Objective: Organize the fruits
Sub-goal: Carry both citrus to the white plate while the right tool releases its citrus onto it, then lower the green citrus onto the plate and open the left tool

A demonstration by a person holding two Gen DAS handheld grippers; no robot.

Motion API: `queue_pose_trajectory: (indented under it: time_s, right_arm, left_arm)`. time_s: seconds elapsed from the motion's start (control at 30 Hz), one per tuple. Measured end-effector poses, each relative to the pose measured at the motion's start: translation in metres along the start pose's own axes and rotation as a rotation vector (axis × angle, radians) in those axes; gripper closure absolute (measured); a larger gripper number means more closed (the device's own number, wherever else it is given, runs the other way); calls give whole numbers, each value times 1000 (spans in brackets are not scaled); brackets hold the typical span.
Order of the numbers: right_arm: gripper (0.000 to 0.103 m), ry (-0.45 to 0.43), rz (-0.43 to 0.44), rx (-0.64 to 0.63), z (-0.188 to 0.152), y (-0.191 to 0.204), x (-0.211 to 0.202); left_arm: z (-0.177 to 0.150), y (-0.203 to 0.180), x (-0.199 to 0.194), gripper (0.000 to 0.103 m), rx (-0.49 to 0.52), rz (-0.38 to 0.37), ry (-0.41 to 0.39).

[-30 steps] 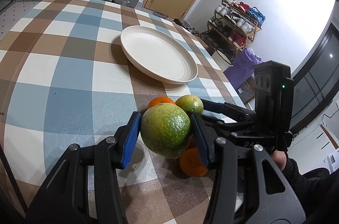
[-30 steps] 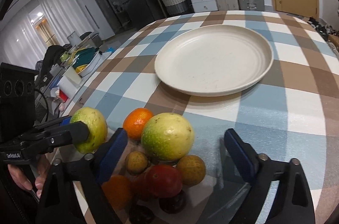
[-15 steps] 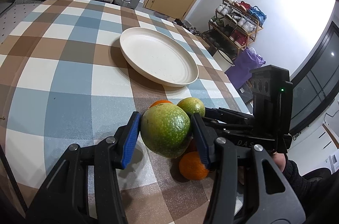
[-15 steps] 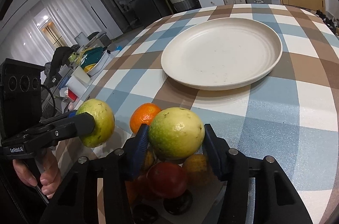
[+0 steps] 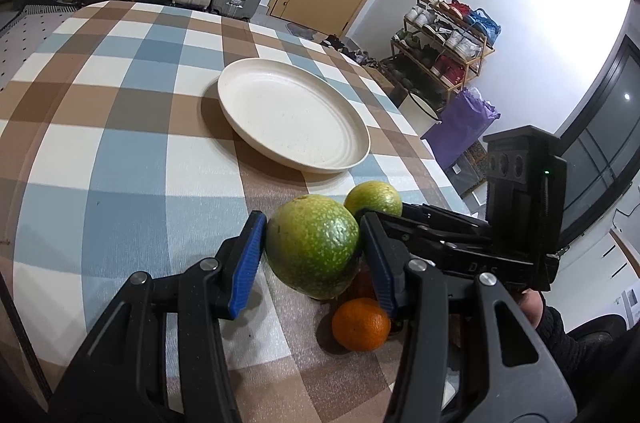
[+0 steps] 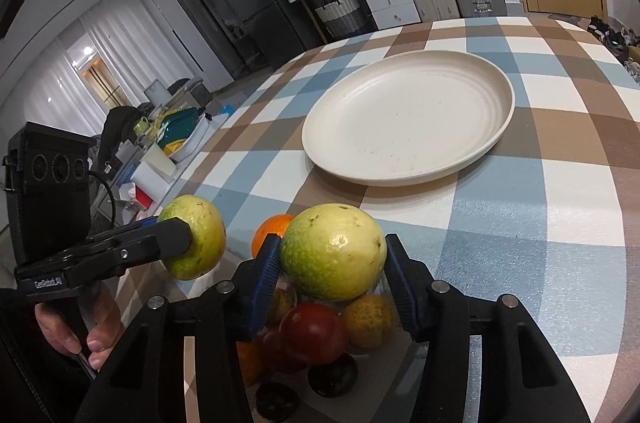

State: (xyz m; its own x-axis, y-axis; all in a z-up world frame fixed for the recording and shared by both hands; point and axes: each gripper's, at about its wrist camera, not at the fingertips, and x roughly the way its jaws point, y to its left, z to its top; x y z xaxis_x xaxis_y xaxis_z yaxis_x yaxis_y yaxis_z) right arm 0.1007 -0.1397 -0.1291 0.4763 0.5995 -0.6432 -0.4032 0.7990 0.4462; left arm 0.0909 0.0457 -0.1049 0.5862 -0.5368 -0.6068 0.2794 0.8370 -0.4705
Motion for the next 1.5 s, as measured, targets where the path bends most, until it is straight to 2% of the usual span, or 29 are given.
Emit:
queue_pose_trajectory:
  time_s: [0.2,0.6,0.87,0.93,1.0,1.07,1.13,1.3,1.5]
  right_arm:
    - [51,-42,26,-3,9,0,-10]
    - [51,-81,65,18,35,-11,-19]
    - [51,-77,64,24,62,-22,-13]
    - [52,-79,64,30,69,-26,-12]
    - [57,-87,75,38,78,-31,-11]
    - [57,-97,56,31,87,-34,-9]
    - [57,-81,21,11,93,-36,-2]
    - [57,-47,11,19,89,-46,20]
    - [57,-40,14,48,89,-55,30]
  left_arm:
    - [13,-2,4,57,-10,-11,4]
    - [61,-7,20,57,-25,-17,-2]
    - [103,-9,49,57,-21,-19,14]
    - [115,-9,57,57,-9,-12,16]
    - [125,-9,65,57,0,0,17]
    - [134,-9,75,57,21,7,20]
    - [138,-5,86,57,18,18,21]
    - [137,16,106,57,-51,19,55]
    - [139,23,127,57,-31,33,85]
